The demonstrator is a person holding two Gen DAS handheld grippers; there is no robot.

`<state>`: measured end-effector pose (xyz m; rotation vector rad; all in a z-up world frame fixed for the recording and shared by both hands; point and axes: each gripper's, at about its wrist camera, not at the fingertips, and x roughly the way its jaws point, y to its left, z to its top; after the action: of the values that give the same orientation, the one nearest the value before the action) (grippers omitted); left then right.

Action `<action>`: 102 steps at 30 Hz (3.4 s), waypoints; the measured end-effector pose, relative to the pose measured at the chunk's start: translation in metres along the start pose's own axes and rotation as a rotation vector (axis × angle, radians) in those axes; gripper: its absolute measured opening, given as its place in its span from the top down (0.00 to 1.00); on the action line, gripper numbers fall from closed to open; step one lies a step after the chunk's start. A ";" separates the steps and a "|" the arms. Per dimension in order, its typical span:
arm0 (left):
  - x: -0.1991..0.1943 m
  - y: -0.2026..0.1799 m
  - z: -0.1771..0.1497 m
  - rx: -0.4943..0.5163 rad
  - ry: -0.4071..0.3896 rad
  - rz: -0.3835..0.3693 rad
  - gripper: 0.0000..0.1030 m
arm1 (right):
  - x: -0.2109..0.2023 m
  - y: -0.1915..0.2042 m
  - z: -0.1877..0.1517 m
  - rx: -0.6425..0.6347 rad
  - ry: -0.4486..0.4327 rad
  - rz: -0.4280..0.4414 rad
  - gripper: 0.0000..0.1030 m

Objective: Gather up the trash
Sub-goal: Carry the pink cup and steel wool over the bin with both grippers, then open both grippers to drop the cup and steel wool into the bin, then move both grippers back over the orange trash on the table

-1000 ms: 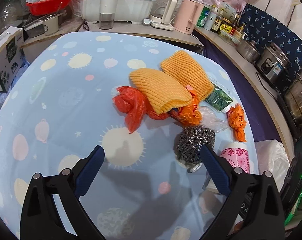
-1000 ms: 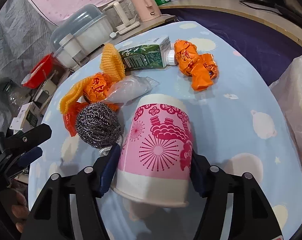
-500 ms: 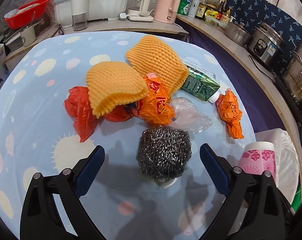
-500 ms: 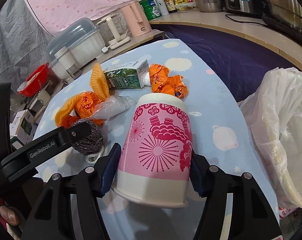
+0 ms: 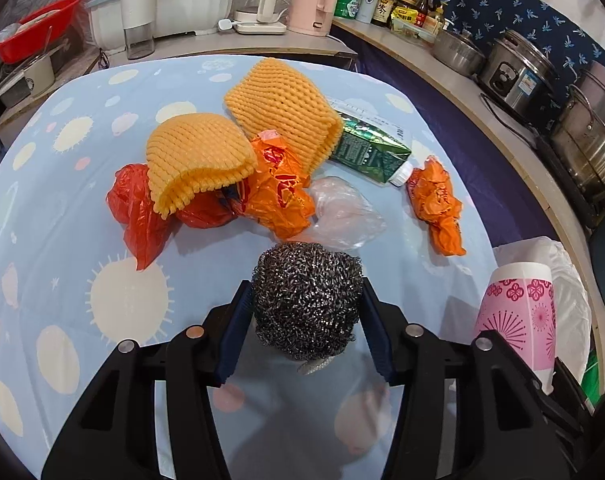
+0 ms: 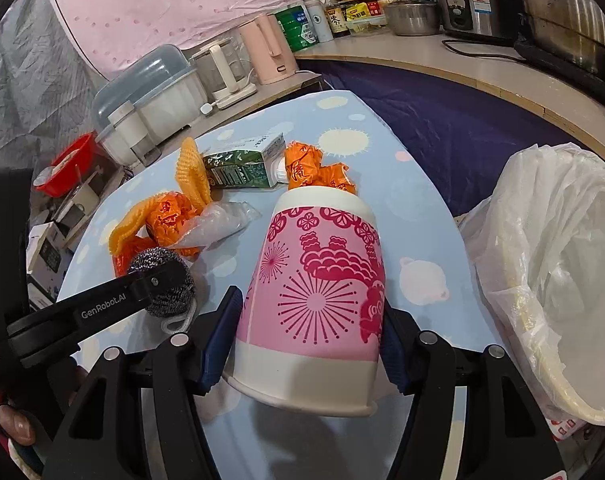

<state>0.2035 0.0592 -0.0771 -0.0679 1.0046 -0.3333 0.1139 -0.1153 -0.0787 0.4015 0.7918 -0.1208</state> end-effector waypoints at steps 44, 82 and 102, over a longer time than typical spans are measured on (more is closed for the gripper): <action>-0.027 -0.261 -0.055 0.366 0.025 -0.214 0.51 | -0.136 -0.204 -0.014 0.317 -0.220 -0.214 0.40; -0.023 -0.190 -0.023 0.196 0.004 -0.171 0.27 | -0.107 -0.154 0.004 0.258 -0.205 -0.181 0.30; -0.030 -0.028 0.022 -0.041 -0.068 -0.003 0.23 | -0.011 -0.033 0.042 0.061 -0.087 -0.016 0.30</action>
<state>0.1999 0.0397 -0.0351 -0.1171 0.9437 -0.3118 0.1255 -0.1623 -0.0542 0.4442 0.7071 -0.1766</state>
